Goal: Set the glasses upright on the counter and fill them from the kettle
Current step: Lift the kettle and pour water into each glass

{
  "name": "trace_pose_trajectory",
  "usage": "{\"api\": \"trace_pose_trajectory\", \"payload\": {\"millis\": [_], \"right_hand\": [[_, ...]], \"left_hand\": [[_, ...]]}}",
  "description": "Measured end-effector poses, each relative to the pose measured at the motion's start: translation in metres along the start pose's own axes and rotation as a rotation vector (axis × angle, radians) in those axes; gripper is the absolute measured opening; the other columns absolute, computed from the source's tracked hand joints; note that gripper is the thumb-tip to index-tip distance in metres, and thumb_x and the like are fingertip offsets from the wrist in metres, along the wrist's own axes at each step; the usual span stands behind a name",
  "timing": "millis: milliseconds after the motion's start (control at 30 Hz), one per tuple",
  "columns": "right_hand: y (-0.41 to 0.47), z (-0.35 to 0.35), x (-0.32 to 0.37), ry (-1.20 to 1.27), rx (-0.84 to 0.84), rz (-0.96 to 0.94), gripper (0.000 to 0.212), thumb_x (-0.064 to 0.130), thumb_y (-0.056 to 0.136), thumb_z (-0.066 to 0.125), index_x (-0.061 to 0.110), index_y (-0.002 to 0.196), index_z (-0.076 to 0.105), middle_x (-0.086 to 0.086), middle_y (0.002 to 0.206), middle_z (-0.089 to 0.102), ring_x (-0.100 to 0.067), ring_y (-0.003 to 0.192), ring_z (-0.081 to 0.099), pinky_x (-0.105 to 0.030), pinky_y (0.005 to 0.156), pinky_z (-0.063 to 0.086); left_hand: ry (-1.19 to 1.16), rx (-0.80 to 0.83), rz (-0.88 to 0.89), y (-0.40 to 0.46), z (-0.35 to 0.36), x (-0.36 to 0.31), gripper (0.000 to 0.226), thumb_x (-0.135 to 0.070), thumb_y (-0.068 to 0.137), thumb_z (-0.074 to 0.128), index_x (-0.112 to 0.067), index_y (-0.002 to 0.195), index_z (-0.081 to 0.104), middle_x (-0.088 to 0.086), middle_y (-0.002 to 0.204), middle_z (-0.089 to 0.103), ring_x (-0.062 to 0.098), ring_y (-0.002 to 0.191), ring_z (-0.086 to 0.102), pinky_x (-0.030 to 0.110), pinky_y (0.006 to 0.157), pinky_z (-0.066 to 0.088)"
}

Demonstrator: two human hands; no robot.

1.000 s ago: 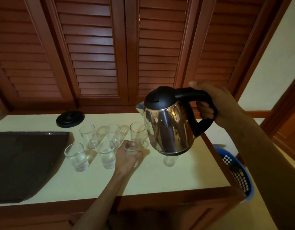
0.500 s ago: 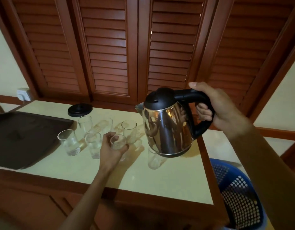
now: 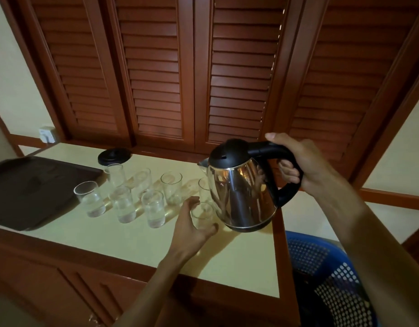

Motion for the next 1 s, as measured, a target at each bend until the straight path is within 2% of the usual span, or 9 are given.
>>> {"api": "trace_pose_trajectory", "payload": {"millis": [100, 167, 300, 367, 500, 567, 733, 867, 1000], "right_hand": [[-0.002, -0.006, -0.006, -0.016, 0.000, 0.015, 0.052, 0.055, 0.067, 0.084, 0.008, 0.063, 0.063, 0.000, 0.043, 0.041, -0.012, 0.032, 0.034, -0.023, 0.036, 0.025], [-0.003, -0.007, -0.012, -0.021, 0.009, 0.028, 0.049, 0.056, 0.065, 0.084, 0.013, 0.054, 0.063, 0.000, 0.043, 0.042, -0.012, 0.033, 0.035, -0.024, 0.037, 0.026], [-0.003, -0.009, -0.019, -0.059, 0.024, 0.029, 0.057, 0.060, 0.064, 0.086, 0.013, 0.050, 0.056, -0.001, 0.043, 0.041, -0.013, 0.032, 0.035, -0.025, 0.038, 0.027], [-0.003, -0.008, -0.020, -0.089, 0.029, 0.026, 0.060, 0.062, 0.062, 0.084, 0.012, 0.049, 0.053, -0.002, 0.043, 0.040, -0.014, 0.032, 0.034, -0.025, 0.040, 0.027], [-0.004, -0.003, -0.019, -0.135, 0.041, 0.013, 0.061, 0.061, 0.066, 0.083, 0.014, 0.045, 0.050, -0.001, 0.040, 0.039, -0.014, 0.032, 0.034, -0.026, 0.043, 0.027], [-0.005, 0.003, -0.016, -0.180, 0.054, -0.004, 0.060, 0.062, 0.065, 0.081, 0.015, 0.041, 0.051, -0.002, 0.039, 0.039, -0.015, 0.032, 0.034, -0.026, 0.043, 0.026], [-0.003, 0.018, -0.007, -0.289, 0.084, -0.042, 0.059, 0.053, 0.074, 0.080, 0.018, 0.035, 0.055, -0.001, 0.040, 0.042, -0.016, 0.034, 0.034, -0.026, 0.043, 0.027], [0.001, 0.028, -0.001, -0.382, 0.119, -0.059, 0.060, 0.052, 0.077, 0.081, 0.017, 0.036, 0.055, -0.004, 0.041, 0.042, -0.018, 0.034, 0.034, -0.026, 0.041, 0.028], [0.003, 0.036, 0.011, -0.478, 0.147, -0.088, 0.062, 0.051, 0.079, 0.081, 0.017, 0.035, 0.054, -0.005, 0.039, 0.043, -0.019, 0.033, 0.035, -0.026, 0.042, 0.029]], "left_hand": [[-0.038, -0.021, -0.048, 0.005, 0.011, 0.007, 0.088, -0.032, 0.067, 0.095, -0.024, 0.139, 0.044, -0.010, 0.127, 0.061, 0.010, 0.118, 0.059, 0.031, 0.099, 0.049], [-0.065, -0.056, -0.080, 0.007, 0.012, 0.013, 0.082, -0.033, 0.067, 0.096, -0.023, 0.133, 0.048, -0.013, 0.118, 0.064, 0.010, 0.110, 0.064, 0.032, 0.093, 0.053], [-0.068, -0.099, -0.108, 0.011, 0.011, 0.021, 0.041, -0.026, 0.066, 0.084, -0.020, 0.100, 0.062, -0.006, 0.097, 0.068, 0.015, 0.093, 0.067, 0.040, 0.085, 0.058], [-0.091, -0.079, -0.112, 0.013, 0.011, 0.020, 0.034, -0.020, 0.063, 0.078, -0.017, 0.092, 0.061, -0.003, 0.090, 0.067, 0.017, 0.087, 0.064, 0.041, 0.081, 0.057], [-0.101, -0.047, -0.149, 0.017, 0.003, 0.021, 0.033, -0.003, 0.063, 0.080, -0.009, 0.089, 0.061, 0.000, 0.082, 0.066, 0.016, 0.079, 0.062, 0.029, 0.072, 0.052], [-0.072, -0.059, -0.152, 0.018, -0.005, 0.020, 0.035, -0.003, 0.060, 0.081, -0.006, 0.089, 0.061, 0.002, 0.080, 0.067, 0.016, 0.075, 0.063, 0.028, 0.067, 0.051], [0.008, -0.078, -0.106, 0.021, -0.020, 0.004, 0.034, 0.005, 0.060, 0.081, -0.005, 0.085, 0.061, -0.002, 0.074, 0.064, 0.000, 0.055, 0.057, 0.016, 0.053, 0.045], [0.059, -0.079, -0.061, 0.021, -0.027, -0.011, 0.035, 0.003, 0.060, 0.083, -0.006, 0.086, 0.062, 0.004, 0.076, 0.068, 0.009, 0.060, 0.058, 0.018, 0.051, 0.045], [0.133, -0.051, 0.005, 0.017, -0.029, -0.023, 0.033, 0.002, 0.062, 0.083, -0.007, 0.087, 0.062, 0.010, 0.076, 0.072, 0.000, 0.053, 0.057, 0.014, 0.050, 0.044]]}}
Point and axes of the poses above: each hand's wrist, its own y-axis towards the middle knuckle, its own z-axis out of the palm, x = y × z, the point moved 8 cm from there along y, towards the middle knuckle
